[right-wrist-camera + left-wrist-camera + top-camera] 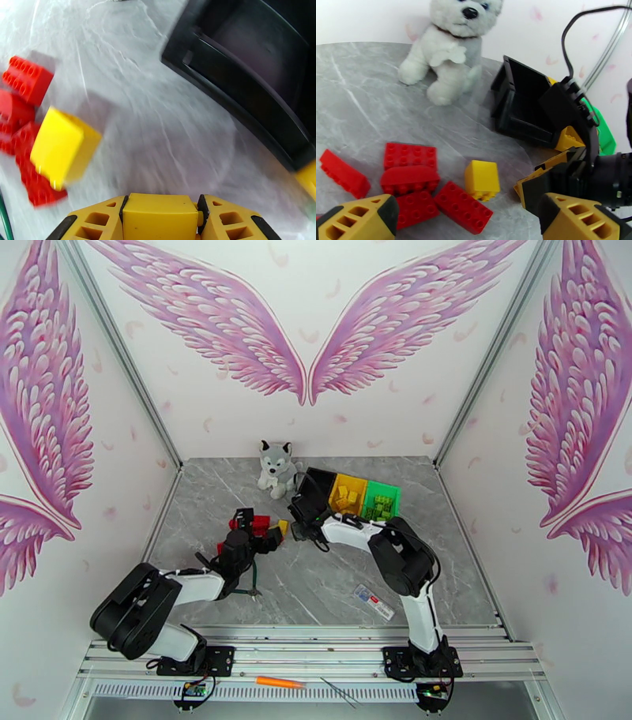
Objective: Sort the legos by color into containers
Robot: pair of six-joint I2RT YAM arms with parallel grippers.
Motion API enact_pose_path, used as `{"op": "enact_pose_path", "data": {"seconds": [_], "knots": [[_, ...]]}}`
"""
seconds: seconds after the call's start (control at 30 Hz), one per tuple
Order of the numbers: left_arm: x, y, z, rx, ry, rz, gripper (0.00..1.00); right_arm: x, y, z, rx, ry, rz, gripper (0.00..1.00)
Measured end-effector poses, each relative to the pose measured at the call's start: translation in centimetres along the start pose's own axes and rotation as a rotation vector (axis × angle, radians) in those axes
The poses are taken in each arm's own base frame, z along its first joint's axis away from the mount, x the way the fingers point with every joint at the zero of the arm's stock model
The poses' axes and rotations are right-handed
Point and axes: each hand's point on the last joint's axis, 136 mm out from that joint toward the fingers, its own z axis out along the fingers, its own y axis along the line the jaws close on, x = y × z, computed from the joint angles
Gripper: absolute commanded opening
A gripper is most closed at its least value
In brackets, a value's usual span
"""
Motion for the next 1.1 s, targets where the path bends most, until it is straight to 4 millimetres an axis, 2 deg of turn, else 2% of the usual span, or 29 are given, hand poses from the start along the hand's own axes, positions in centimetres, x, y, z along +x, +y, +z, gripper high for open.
{"op": "enact_pose_path", "data": {"seconds": [0.13, 0.3, 0.53, 0.67, 0.83, 0.97, 1.1], "knots": [[-0.2, -3.5, 1.4, 0.072, 0.003, 0.045, 0.99, -1.1, -2.4, -2.6, 0.013, -0.053, 0.046, 0.36], [-0.6, -7.7, 3.0, 0.147, -0.003, 0.11, 0.99, -2.6, -7.2, -5.0, 0.07, -0.114, 0.143, 0.36], [0.1, -11.6, 5.0, 0.204, 0.016, 0.188, 0.99, -4.9, -14.1, -6.2, 0.168, -0.167, 0.278, 0.36], [0.4, -12.7, 5.4, 0.213, 0.023, 0.232, 0.99, -7.2, -16.0, -6.5, 0.201, -0.196, 0.32, 0.38], [0.3, -12.9, 5.5, 0.206, 0.015, 0.254, 0.99, -9.6, -18.0, -6.0, 0.228, -0.217, 0.366, 0.56], [0.2, -12.7, 5.6, 0.194, 0.01, 0.263, 0.99, -10.2, -19.0, -5.6, 0.242, -0.209, 0.39, 0.68], [0.2, -12.0, 5.5, 0.169, 0.005, 0.266, 0.99, -10.2, -18.8, -5.6, 0.231, -0.203, 0.392, 0.76]]}}
